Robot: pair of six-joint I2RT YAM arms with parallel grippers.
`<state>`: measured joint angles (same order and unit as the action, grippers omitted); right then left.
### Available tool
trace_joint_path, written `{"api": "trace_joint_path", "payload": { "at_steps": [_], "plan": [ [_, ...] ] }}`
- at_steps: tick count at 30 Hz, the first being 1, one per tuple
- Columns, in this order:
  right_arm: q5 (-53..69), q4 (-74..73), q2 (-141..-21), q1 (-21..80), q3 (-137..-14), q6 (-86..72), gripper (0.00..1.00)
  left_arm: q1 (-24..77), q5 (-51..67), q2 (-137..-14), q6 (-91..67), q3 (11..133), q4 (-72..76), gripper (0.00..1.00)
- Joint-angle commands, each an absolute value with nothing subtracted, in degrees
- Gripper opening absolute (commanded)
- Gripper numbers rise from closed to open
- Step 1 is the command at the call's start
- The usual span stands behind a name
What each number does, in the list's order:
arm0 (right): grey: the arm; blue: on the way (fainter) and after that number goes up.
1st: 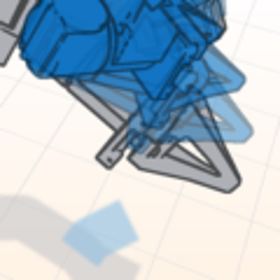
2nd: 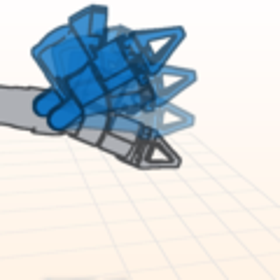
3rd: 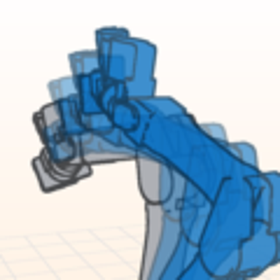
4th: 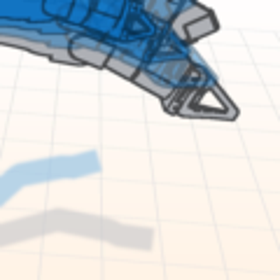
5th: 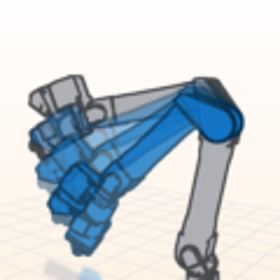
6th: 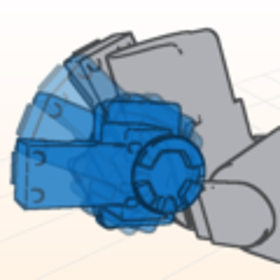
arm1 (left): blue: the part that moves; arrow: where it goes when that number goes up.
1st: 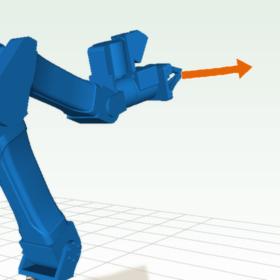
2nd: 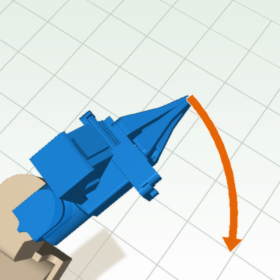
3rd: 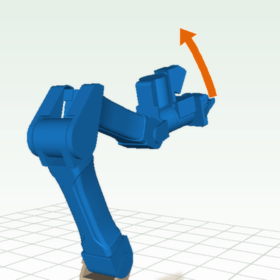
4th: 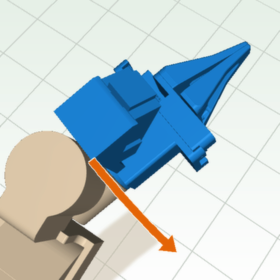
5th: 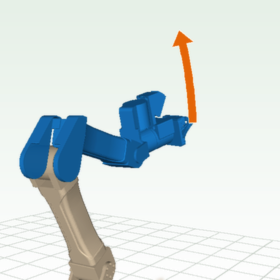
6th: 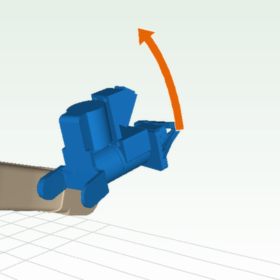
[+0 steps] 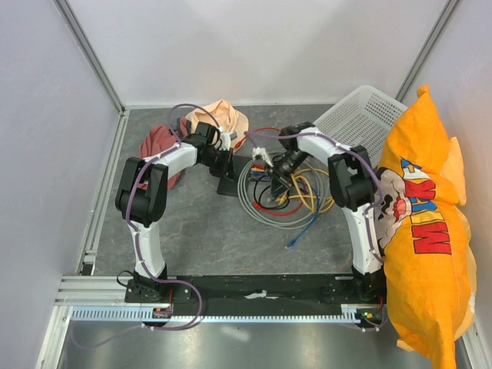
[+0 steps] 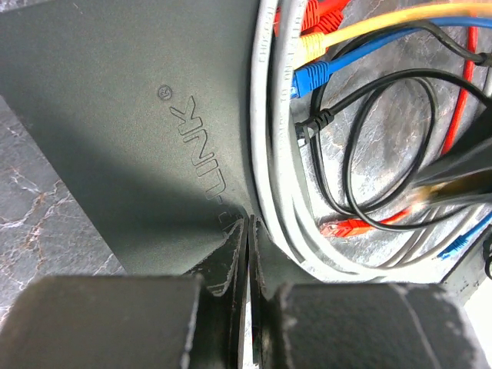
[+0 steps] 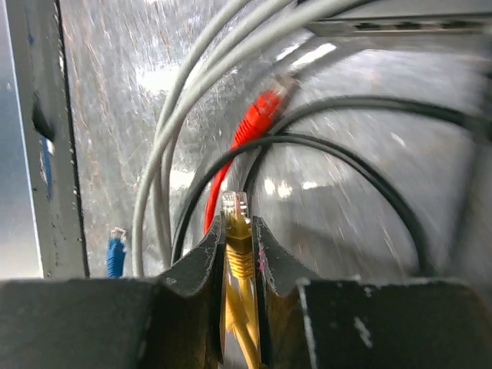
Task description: Pull the plug from the switch port
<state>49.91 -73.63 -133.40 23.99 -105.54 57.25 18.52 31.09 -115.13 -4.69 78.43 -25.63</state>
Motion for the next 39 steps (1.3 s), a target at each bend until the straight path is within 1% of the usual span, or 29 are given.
{"api": "trace_joint_path", "payload": {
  "at_steps": [1, 3, 4, 7, 10, 11, 13, 14, 15, 16, 17, 19, 20, 21, 22, 24, 27, 28, 29, 31, 34, 35, 39],
  "plan": [
    [54.57, -70.59, -123.06, 19.61, -106.7, 52.75, 0.01, 19.69, 20.66, -119.71, -2.37, 76.38, -27.16, 0.07],
    [53.36, -66.47, -119.45, 19.07, -105.48, 49.49, 0.01, 19.69, 20.57, -119.53, -2.11, 76.2, -27.16, 0.07],
    [49.78, -65.4, -118.4, 18.99, -103.82, 48.96, 0.01, 19.77, 20.48, -119.44, -2.11, 76.11, -27.16, 0.07],
    [46.15, -64.95, -115.5, 17.94, -100.48, 51.5, 0.01, 19.86, 20.3, -119.44, -2.11, 76.11, -27.07, 0.07],
    [48.59, -61.36, -112.86, 15.82, -97.83, 48.1, 0.0, 19.86, 20.3, -119.62, -2.11, 76.2, -27.07, 0.06],
    [49.56, -57.52, -111.55, 15.39, -97.47, 46.08, 0.0, 19.86, 20.3, -119.71, -2.2, 76.2, -27.16, 0.06],
    [51.23, -50.14, -109.61, 14.59, -95.03, 34.94, 0.01, 20.04, 20.3, -119.79, -2.11, 76.38, -27.16, 0.06],
    [52.81, -39.4, -106.9, 14.42, -93.7, 30.37, 0.0, 20.13, 20.3, -119.79, -2.11, 76.29, -27.25, 0.06],
    [53.17, -33.02, -105.48, 14.15, -92.47, 18.58, 0.01, 20.21, 20.22, -119.71, -2.11, 76.38, -27.25, 0.06],
    [53.35, -26.61, -103.03, 13.98, -90.37, 13.93, 0.01, 20.3, 20.21, -119.71, -2.02, 76.29, -27.33, 0.06],
    [51.78, -16.54, -102.14, 14.06, -89.83, 9.45, 0.0, 20.3, 20.04, -119.53, -1.76, 76.2, -27.33, 0.06],
    [47.4, -10.48, -100.29, 13.97, -90.17, 3.98, 0.0, 20.65, 19.95, -119.53, -1.58, 76.29, -27.42, 0.06],
    [44.76, -9.76, -100.11, 13.97, -90.78, 4.13, 0.01, 20.65, 19.86, -119.53, -1.5, 76.29, -27.51, 0.06],
    [38.21, -10.19, -99.85, 13.89, -91.75, 4.48, 0.01, 20.74, 19.78, -119.62, -1.49, 76.2, -27.42, 0.06],
    [35.01, -10.8, -98.89, 13.71, -91.5, 6.31, 0.01, 20.74, 19.95, -119.71, -1.49, 76.29, -27.6, 0.06],
    [25.2, -10.64, -97.22, 12.84, -88.44, 7.2, 0.0, 20.66, 19.86, -120.06, -1.49, 76.64, -27.77, 0.06],
    [19.79, -6.52, -93.0, 11.08, -83.0, 4.58, 0.01, 20.74, 20.04, -120.15, -1.93, 76.73, -27.77, 0.06],
    [15.08, -5.02, -90.29, 11.07, -81.66, 3.96, 0.0, 20.66, 20.21, -120.41, -2.11, 76.64, -27.77, 0.06],
    [12.68, -1.62, -88.96, 11.16, -80.35, 1.95, 0.0, 20.74, 20.21, -120.58, -2.54, 76.55, -27.69, 0.06],
    [7.41, -0.53, -85.89, 11.16, -78.4, 1.15, 0.0, 20.74, 20.65, -121.11, -2.9, 76.9, -27.69, 0.05],
    [1.95, -5.78, -84.29, 11.08, -80.33, 1.49, 0.0, 20.74, 20.74, -121.38, -2.9, 77.43, -27.77, 0.05],
    [0.89, -10.06, -83.85, 10.99, -80.59, 2.19, 0.0, 20.83, 20.57, -121.38, -2.99, 77.69, -27.77, 0.05],
    [-4.47, -14.75, -78.15, 10.81, -73.93, 4.91, 0.0, 20.74, 20.48, -121.29, -2.99, 77.78, -27.77, 0.04]
  ]
}}
